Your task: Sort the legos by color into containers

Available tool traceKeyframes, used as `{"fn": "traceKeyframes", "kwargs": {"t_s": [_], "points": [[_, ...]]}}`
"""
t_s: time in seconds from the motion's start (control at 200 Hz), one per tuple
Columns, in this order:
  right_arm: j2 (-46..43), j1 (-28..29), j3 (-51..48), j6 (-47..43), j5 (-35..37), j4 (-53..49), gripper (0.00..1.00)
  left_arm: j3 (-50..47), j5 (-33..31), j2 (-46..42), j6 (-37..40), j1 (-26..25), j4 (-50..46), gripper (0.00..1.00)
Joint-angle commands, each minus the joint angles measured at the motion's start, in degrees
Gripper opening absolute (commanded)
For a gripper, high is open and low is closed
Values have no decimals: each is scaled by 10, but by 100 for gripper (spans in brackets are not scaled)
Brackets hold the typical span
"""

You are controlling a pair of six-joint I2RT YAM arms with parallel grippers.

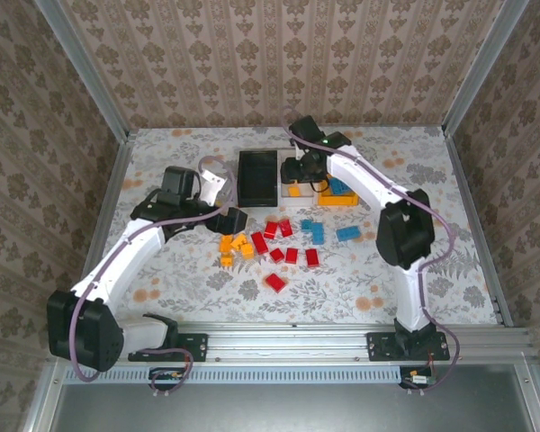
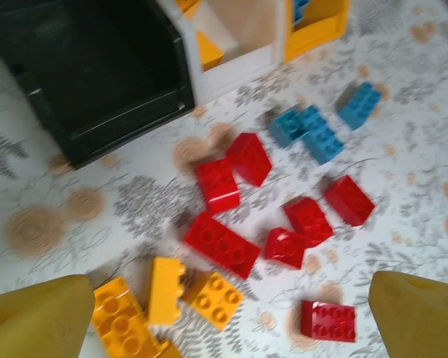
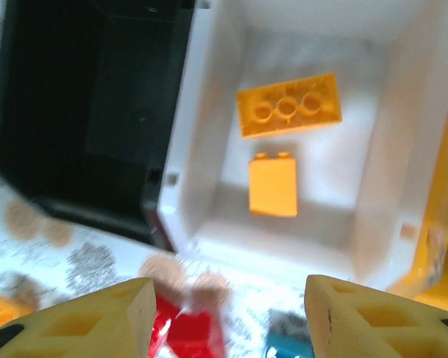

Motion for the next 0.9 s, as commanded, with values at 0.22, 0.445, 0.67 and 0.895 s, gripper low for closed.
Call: {"fn": "traceKeyframes", "kwargs": {"t_s": [0.22, 0.445, 0.67, 0.895], "points": [[-140, 71, -209, 54, -22, 67, 56, 58, -173, 59, -105, -48, -215, 83], [-168, 97, -288, 85, -36, 117, 55, 10, -166, 57, -165, -74, -197, 73], [-206, 104, -345, 87, -33, 134, 55, -31, -164, 93, -207, -101, -153, 62], [-240, 101, -380, 72, -21, 131, 55, -47, -172, 121, -230, -113, -129, 55]]}}
